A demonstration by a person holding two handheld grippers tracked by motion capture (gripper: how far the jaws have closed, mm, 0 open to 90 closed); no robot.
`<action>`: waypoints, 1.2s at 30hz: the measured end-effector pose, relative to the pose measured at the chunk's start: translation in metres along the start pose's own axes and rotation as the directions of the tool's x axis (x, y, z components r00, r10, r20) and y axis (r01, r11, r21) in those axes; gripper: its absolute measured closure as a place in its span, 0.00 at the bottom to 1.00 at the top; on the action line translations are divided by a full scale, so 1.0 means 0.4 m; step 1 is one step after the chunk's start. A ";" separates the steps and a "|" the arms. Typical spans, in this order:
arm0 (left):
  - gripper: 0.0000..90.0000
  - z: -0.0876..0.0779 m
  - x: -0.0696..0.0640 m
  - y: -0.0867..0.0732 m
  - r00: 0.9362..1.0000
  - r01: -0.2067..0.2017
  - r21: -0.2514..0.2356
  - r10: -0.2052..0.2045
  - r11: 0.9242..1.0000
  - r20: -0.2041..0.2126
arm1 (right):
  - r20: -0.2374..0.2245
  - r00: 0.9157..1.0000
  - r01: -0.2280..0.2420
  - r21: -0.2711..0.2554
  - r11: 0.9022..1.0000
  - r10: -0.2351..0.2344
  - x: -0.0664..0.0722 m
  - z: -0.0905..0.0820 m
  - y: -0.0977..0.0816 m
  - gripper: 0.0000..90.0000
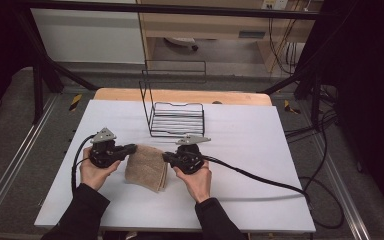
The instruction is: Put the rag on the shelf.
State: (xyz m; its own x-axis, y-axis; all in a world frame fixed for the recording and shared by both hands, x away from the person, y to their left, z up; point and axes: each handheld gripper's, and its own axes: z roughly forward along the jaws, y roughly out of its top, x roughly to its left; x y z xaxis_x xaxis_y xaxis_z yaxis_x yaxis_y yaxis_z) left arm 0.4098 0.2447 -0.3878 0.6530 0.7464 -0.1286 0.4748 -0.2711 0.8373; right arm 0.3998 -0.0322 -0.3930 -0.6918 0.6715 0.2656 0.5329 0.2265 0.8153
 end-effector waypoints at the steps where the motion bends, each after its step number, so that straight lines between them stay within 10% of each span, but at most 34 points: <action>1: 0.95 -0.002 -0.003 0.002 1.000 -0.001 -0.005 0.001 1.000 -0.003 | 0.002 1.000 0.007 -0.002 1.000 -0.007 0.001 -0.003 0.003 0.94; 36: 0.95 -0.073 -0.067 0.053 1.000 -0.003 -0.199 -0.001 0.980 -0.021 | 0.030 0.991 0.133 -0.099 0.986 -0.130 0.019 -0.097 0.077 0.94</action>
State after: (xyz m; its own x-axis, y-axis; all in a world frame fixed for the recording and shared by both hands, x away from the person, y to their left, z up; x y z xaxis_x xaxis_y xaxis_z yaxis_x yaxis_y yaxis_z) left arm 0.3853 0.2368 -0.3513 0.6397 0.7595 -0.1183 0.3461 -0.1471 0.9266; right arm 0.3920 -0.0475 -0.3460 -0.7405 0.6570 0.1417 0.3858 0.2429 0.8901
